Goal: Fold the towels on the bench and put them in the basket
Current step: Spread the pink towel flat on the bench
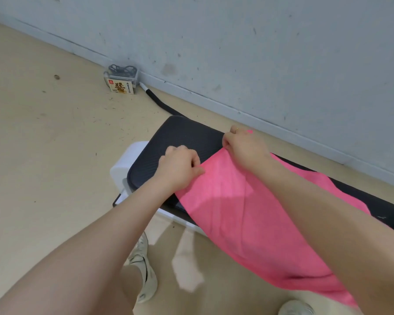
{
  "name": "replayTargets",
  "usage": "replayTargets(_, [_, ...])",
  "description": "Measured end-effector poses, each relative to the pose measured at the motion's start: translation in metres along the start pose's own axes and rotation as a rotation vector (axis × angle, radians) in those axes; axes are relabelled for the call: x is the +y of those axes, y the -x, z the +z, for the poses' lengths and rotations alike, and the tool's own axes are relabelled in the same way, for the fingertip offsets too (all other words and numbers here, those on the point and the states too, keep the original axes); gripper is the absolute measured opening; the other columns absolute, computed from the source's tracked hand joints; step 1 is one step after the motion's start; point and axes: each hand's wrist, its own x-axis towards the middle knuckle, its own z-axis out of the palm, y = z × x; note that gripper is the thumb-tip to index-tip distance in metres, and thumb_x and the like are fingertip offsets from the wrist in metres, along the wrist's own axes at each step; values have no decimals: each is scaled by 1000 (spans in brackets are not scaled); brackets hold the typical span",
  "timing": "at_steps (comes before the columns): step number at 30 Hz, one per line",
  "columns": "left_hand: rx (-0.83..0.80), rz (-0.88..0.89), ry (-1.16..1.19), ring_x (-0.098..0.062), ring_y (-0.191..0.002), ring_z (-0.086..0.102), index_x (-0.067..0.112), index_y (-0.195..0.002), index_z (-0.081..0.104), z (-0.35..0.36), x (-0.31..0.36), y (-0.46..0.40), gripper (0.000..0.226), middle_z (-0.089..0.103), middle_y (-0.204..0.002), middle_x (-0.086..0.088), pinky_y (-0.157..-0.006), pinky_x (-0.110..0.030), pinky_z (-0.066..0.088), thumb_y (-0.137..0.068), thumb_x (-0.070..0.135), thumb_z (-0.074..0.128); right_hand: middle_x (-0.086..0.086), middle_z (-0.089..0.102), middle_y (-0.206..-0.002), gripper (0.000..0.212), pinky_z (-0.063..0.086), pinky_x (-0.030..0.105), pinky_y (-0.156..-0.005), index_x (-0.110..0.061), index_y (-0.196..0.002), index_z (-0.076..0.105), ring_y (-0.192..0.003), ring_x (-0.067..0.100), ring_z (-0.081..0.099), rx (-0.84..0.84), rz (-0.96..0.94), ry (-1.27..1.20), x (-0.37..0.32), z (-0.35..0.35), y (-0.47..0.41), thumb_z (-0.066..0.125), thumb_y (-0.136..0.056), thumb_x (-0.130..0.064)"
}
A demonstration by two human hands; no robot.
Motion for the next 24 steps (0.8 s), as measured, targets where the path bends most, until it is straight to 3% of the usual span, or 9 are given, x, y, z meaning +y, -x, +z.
replayTargets(3, [20, -3, 381, -9, -65, 49, 19, -71, 56, -13, -15, 13, 16, 57, -70, 4, -58, -21, 37, -81, 21, 69, 5, 52, -104, 15, 37, 35, -64, -15, -99, 47, -83, 25, 47, 77, -53, -90, -22, -9, -12, 36, -92, -7])
replayTargets(6, [164, -78, 398, -8, -63, 49, 17, -84, 57, -17, -30, 27, 10, 58, -72, 3, -57, -20, 38, -83, 20, 67, 6, 56, -95, 14, 38, 36, -67, -17, -95, 44, -81, 25, 50, 124, -117, -142, -55, -11, -29, 36, -91, -6])
replayTargets(11, [457, -239, 514, -11, -56, 50, 17, -107, 44, -26, -65, 47, 28, 55, -70, 5, -47, -20, 41, -86, 17, 63, 3, 47, -81, 18, 30, 32, -74, -19, -88, 39, -77, 26, 47, 187, -174, -120, -101, 8, -46, 41, -87, -1])
replayTargets(13, [455, -288, 431, -13, -57, 50, 14, -109, 44, -28, -81, 51, 30, 51, -68, 8, -48, -19, 37, -86, 18, 63, 10, 57, -100, 17, 35, 32, -79, -15, -99, 51, -92, 29, 54, 122, -222, -167, -111, 19, -52, 41, -90, -5])
replayTargets(14, [444, -321, 383, -16, -63, 52, 11, -112, 45, -29, -85, 52, 32, 50, -70, 8, -52, -22, 37, -86, 20, 63, 12, 55, -124, 25, 37, 33, -88, -14, -113, 54, -109, 30, 54, 60, -243, -209, -115, 24, -53, 38, -93, -9])
replayTargets(15, [430, -352, 335, -22, -74, 55, 9, -116, 44, -28, -88, 53, 37, 52, -75, 6, -60, -26, 37, -86, 22, 62, 10, 40, -145, 34, 36, 34, -100, -18, -126, 50, -124, 29, 47, 4, -249, -250, -118, 26, -52, 35, -96, -13])
replayTargets(17, [455, -376, 185, -30, -100, 53, 8, -125, 43, -28, -89, 53, 43, 57, -103, -6, -77, -34, 40, -87, 21, 59, 4, 13, -159, 46, 31, 40, -111, -25, -142, 36, -134, 30, 37, -15, -236, -301, -119, 26, -45, 33, -98, -16])
replayTargets(20, [567, -186, -22, -37, -114, 45, 6, -123, 52, -25, -68, 52, 41, 49, -126, -16, -92, -42, 36, -83, 9, 42, 9, 11, -159, 51, 35, 43, -108, -19, -145, 31, -131, 33, 41, 61, -205, -265, -102, 22, -15, 40, -96, -14])
replayTargets(24, [331, 283, -17, -35, -97, 55, 7, -99, 64, -3, -12, 49, 50, 60, -106, -13, -84, -43, 46, -76, 27, 24, 12, 29, -152, 45, 28, 44, -113, -11, -139, 41, -137, 30, 33, 144, -8, -309, -39, 20, 55, 43, -94, -17])
